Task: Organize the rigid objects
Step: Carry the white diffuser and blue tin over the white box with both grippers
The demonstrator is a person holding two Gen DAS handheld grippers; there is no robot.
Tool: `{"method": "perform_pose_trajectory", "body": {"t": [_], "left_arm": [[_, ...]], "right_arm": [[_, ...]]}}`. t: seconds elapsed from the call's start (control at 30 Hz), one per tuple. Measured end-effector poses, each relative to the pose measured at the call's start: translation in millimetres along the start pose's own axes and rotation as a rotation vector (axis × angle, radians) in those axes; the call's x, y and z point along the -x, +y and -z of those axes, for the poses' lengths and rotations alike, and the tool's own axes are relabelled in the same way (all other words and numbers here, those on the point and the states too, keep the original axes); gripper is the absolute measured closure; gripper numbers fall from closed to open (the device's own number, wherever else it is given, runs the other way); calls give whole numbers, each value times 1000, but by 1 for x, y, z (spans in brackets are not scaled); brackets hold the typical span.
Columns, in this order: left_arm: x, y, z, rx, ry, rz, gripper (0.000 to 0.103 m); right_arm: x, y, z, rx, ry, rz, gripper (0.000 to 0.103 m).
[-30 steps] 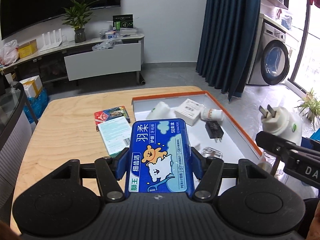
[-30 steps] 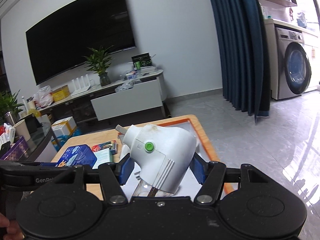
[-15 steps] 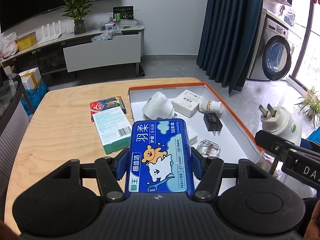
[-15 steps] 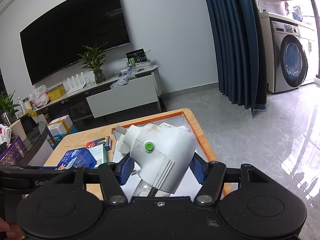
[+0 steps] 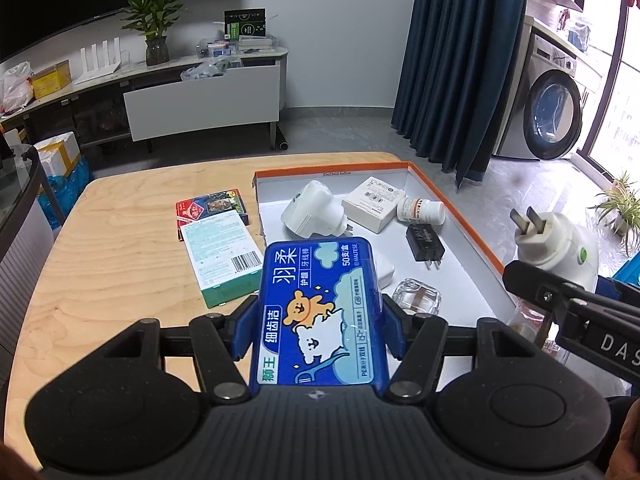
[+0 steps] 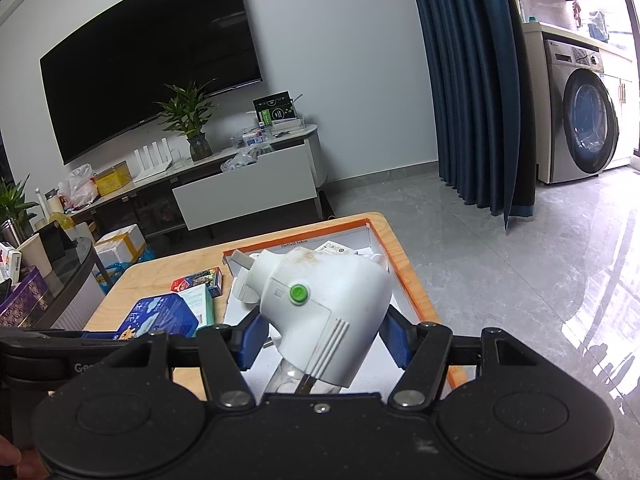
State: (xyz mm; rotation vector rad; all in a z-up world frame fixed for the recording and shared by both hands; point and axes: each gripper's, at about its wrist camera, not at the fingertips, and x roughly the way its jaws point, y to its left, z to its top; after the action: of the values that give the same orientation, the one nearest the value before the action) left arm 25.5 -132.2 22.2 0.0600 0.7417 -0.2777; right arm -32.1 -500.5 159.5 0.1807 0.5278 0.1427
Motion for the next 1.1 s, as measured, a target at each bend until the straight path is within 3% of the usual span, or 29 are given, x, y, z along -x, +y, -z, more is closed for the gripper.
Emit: {"method": "perform_pose_trajectory", "body": {"t": [1.1], "left_arm": [[-4, 2, 1, 14, 9, 12, 40]], "right_arm": [[-3, 5, 5, 3, 9, 2, 30]]}}
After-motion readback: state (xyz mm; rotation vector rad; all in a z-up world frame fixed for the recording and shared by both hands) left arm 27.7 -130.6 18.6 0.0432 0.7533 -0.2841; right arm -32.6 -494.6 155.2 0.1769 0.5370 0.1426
